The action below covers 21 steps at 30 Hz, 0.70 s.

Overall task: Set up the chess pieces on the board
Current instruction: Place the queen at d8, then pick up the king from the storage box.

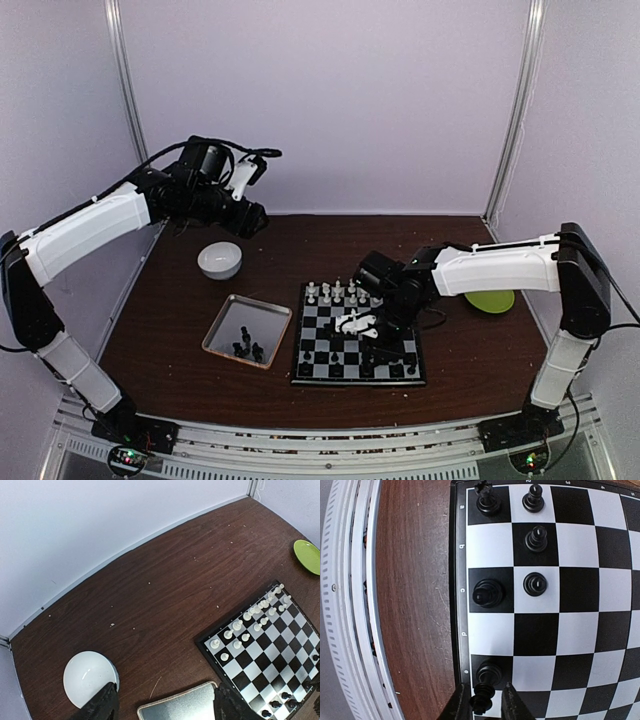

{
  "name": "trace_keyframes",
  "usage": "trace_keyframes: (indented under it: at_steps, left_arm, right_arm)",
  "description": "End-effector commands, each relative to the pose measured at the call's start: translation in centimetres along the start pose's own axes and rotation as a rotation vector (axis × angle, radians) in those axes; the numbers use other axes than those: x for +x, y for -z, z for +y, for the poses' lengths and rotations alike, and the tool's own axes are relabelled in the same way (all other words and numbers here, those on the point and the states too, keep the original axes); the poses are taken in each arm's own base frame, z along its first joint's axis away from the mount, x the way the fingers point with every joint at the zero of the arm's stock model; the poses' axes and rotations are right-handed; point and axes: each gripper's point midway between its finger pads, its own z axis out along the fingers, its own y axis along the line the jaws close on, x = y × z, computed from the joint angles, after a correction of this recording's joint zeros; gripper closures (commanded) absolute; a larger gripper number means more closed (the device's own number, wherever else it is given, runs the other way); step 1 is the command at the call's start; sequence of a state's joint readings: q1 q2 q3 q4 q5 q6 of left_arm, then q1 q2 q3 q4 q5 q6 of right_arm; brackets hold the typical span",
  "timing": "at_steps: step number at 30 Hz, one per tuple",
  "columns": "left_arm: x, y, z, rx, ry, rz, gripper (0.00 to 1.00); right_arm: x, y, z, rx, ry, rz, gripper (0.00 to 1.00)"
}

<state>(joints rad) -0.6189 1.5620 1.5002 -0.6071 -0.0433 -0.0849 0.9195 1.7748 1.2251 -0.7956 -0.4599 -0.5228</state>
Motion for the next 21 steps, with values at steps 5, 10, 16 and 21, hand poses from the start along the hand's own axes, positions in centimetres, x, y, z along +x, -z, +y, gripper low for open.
trace_keyframes:
  at_steps: [5, 10, 16, 21]
  left_arm:
    - [-1.2, 0.2, -0.3, 0.012, 0.002, -0.024, 0.33]
    - [-0.9, 0.0, -0.3, 0.008, -0.008, -0.012, 0.34]
    - [0.3, -1.6, -0.7, 0.029, -0.032, 0.050, 0.40]
    - [3.7, -3.7, -1.5, -0.005, -0.047, 0.244, 0.44]
  right_arm:
    - [-1.3, 2.2, 0.4, 0.010, 0.022, -0.033, 0.67]
    - [-2.1, 6.3, 0.6, 0.052, 0.049, -0.095, 0.63]
    - [-0.2, 9.9, -1.5, 0.127, -0.035, -0.201, 0.62]
    - [2.0, 11.8, -4.0, 0.183, -0.154, -0.332, 0.61]
